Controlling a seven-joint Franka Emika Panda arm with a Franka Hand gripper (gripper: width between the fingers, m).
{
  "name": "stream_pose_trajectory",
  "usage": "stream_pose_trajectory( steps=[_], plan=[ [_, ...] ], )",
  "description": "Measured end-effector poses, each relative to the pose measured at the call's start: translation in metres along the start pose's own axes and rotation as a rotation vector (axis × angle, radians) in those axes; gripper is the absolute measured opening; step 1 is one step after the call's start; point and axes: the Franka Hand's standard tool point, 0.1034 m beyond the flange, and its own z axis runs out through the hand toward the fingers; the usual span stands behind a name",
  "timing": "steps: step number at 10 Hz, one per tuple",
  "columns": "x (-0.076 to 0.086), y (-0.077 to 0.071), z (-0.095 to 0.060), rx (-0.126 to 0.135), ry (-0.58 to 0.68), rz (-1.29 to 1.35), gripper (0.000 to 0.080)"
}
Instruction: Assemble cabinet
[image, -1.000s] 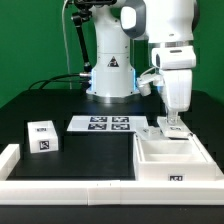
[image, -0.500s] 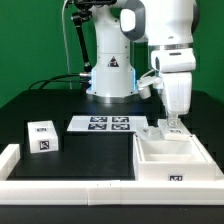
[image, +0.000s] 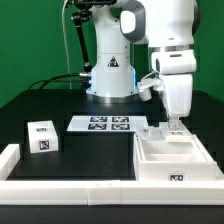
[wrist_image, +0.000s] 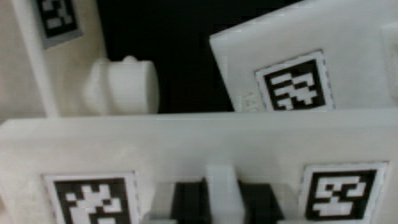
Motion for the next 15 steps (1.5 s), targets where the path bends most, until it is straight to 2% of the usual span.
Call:
stream_pose_trajectory(
  steps=[6, 7, 9, 11, 12, 15],
  plan=[
    [-0.001, 0.001, 0.0, -0.001, 0.0, -0.001, 0.0069],
    [-0.002, 0.002, 0.001, -0.008, 0.007, -0.003, 0.0069],
    [-0.002, 0.016, -0.001, 0.003, -0.006, -0.012, 0.0069],
    [0.0, 0.042, -0.002, 0.02, -0.024, 0.013, 0.007],
    [-0.001, 0.049, -0.002, 0.019, -0.025, 0.016, 0.007],
    [-0.001, 0.049, -0.002, 0.02, -0.025, 0.014, 0.007]
  ],
)
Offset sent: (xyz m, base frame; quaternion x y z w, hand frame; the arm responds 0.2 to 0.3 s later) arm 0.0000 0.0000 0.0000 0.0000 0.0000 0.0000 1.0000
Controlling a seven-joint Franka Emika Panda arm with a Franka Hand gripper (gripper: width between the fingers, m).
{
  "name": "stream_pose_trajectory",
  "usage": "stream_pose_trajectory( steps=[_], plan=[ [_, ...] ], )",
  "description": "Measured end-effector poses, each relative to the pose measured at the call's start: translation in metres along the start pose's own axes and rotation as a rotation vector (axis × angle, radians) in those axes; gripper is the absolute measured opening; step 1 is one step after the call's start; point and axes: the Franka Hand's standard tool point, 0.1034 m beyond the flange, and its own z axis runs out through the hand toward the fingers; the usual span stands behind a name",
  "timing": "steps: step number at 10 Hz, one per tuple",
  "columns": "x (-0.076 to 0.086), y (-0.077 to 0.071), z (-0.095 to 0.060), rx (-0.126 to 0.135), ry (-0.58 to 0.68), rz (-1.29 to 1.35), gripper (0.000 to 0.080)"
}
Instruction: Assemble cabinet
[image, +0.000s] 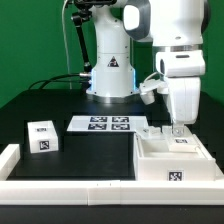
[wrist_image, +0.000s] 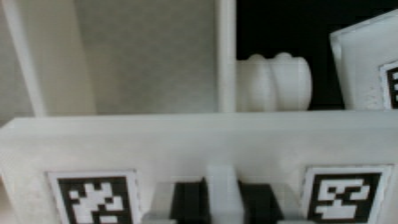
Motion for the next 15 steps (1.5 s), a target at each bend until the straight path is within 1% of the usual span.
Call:
stream_pose_trajectory(
  steps=[2, 3, 4, 5, 9, 11, 12, 13, 14, 15],
  plan=[
    [0.0, 0.001, 0.0, 0.002, -0.001, 0.0, 0.007],
    [0.0, 0.007, 0.0, 0.005, -0.004, -0.001, 0.007],
    [0.0, 0.017, 0.0, 0.007, -0.006, -0.006, 0.007],
    [0.0, 0.027, 0.001, 0.0, -0.002, -0.001, 0.007],
    [0.0, 0.049, 0.003, 0.004, -0.005, 0.001, 0.007],
    [0.0, 0.056, 0.003, 0.008, -0.007, -0.012, 0.007],
    [0.001, 0.06, 0.005, 0.017, -0.009, -0.025, 0.0071],
    [0.0, 0.06, 0.005, 0.034, -0.015, -0.04, 0.0071],
    [0.0, 0.06, 0.005, 0.041, -0.018, -0.051, 0.0071],
    [0.001, 0.06, 0.005, 0.042, -0.019, -0.052, 0.0071]
  ],
)
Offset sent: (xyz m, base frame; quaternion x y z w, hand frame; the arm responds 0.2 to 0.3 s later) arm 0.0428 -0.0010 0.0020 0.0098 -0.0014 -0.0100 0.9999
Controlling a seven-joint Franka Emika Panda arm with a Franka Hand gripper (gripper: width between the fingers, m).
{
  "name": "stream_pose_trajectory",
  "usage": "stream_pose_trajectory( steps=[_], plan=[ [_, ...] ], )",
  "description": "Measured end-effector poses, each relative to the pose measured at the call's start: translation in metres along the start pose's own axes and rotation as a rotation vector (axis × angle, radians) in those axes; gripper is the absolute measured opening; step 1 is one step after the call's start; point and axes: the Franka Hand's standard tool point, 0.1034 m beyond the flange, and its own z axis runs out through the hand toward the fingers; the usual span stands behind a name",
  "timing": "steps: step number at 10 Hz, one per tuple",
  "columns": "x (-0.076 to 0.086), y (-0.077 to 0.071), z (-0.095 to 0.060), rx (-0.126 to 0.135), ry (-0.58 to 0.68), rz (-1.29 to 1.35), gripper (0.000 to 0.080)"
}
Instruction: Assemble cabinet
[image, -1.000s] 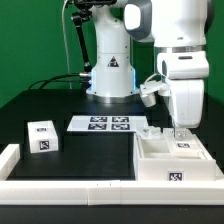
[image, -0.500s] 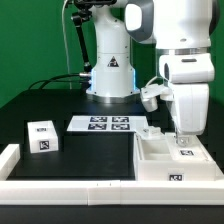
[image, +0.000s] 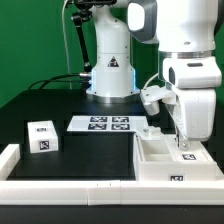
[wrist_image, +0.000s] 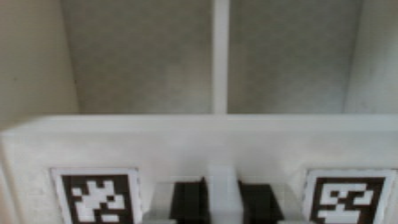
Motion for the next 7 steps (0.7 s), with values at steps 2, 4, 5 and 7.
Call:
stream_pose_trajectory(
  steps=[2, 4, 5, 7],
  plan=[
    [0.0, 0.0, -0.001, -0.001, -0.001, -0.002, 0.0071],
    [-0.004, -0.001, -0.003, -0.003, -0.004, -0.007, 0.029],
    [-0.005, -0.003, -0.006, -0.005, -0.007, -0.008, 0.029],
    [-0.005, -0.015, -0.017, -0.016, -0.016, -0.013, 0.0622]
  ],
)
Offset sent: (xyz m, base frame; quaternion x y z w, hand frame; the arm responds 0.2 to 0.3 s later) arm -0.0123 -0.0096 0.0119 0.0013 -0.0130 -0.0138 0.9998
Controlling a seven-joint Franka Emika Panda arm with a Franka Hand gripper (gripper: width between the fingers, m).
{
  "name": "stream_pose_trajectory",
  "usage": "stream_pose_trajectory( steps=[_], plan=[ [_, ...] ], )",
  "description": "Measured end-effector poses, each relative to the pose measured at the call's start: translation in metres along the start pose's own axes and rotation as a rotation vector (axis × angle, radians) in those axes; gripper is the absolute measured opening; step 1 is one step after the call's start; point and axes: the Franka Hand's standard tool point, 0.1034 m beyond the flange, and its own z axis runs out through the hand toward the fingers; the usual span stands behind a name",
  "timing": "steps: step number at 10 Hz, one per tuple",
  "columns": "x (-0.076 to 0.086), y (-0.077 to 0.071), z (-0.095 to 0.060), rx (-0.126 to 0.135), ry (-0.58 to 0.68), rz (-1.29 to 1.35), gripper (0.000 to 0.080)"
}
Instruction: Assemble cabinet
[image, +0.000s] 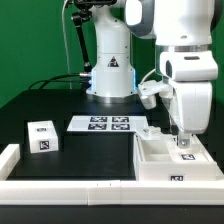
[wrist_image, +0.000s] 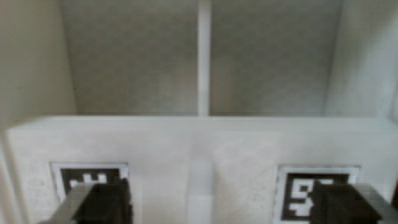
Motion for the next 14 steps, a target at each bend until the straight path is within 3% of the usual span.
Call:
stream_pose_trajectory(
  steps=[1, 4, 6, 7, 8, 12, 13, 14],
  plan=[
    [0.002, -0.011, -0.008, -0.011, -0.004, 0.008, 0.0738],
    [0.0, -0.072, -0.026, -0.002, -0.037, -0.034, 0.0796],
    [0.001, -0.106, -0.019, -0.005, -0.029, -0.062, 0.0796],
    [0.0, -0.121, -0.009, 0.011, -0.021, -0.074, 0.0797],
    [-0.001, -0.121, -0.003, 0.026, -0.019, -0.069, 0.0797],
    [-0.002, -0.12, -0.003, 0.023, -0.018, -0.084, 0.0797],
    [-0.006, -0.122, 0.001, 0.015, -0.005, -0.192, 0.0797],
    [-0.008, -0.127, 0.007, 0.023, 0.002, -0.24, 0.0797]
  ],
)
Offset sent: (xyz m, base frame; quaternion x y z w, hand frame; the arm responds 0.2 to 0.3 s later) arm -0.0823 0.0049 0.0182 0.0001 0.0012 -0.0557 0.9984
